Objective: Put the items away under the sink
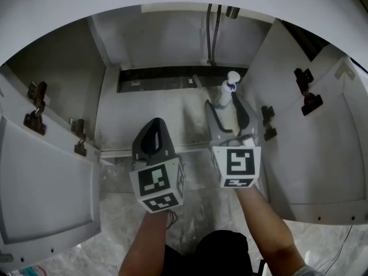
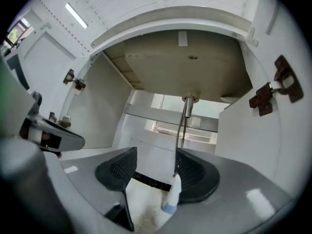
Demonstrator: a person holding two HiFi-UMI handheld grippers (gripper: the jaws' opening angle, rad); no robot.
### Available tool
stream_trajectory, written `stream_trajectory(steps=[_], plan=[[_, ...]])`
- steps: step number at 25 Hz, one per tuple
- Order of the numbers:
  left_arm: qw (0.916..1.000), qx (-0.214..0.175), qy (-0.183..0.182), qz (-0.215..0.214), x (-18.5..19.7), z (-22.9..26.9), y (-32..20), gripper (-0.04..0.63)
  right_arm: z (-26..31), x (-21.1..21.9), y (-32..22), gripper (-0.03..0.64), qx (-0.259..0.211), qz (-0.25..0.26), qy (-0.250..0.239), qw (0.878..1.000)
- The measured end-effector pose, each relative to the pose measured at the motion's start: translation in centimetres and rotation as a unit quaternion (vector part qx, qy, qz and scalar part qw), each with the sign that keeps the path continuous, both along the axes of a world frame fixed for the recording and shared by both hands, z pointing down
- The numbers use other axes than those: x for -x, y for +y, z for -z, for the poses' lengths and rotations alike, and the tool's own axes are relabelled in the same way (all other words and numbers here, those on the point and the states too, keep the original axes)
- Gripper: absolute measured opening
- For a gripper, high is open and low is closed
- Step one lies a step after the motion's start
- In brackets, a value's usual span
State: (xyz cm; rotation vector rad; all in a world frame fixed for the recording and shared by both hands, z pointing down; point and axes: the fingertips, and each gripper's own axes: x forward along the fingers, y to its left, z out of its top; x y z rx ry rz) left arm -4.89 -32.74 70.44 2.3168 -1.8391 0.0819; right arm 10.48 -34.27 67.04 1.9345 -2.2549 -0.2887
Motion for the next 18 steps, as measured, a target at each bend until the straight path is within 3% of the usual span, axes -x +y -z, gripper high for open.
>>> stream_trajectory(steps=[2, 5, 9, 12, 18], plan=[[0.9998, -0.001, 0.016, 0.010, 0.1, 1.4, 0.9, 0.012, 0.1, 0.8, 1.2, 0.224, 0.010, 0.006, -0.001, 1.000], [0.9991, 0.013, 0.033, 0.023, 0.4, 3.1, 3.6, 0.012, -0.1, 1.3, 3.5, 0.150, 0.062, 0.007, -0.026, 0.998], [0.9980, 0.058, -0.015, 0.017, -0.2, 5.3, 7.8, 0.012, 2.6, 1.5, 6.5, 0.005, 0.117, 0.010, -0.041, 0.992], [0.9967, 0.077, -0.025, 0.001, -0.3, 9.7, 10.1, 0.012, 6.5, 1.9, 8.6, 0.000, 0.153, 0.021, -0.067, 0.986], [0.9912, 0.124, -0.041, -0.023, 0.0, 20.1, 14.3, 0.012, 16.3, 2.6, 13.5, 0.000, 0.208, 0.044, -0.068, 0.975]])
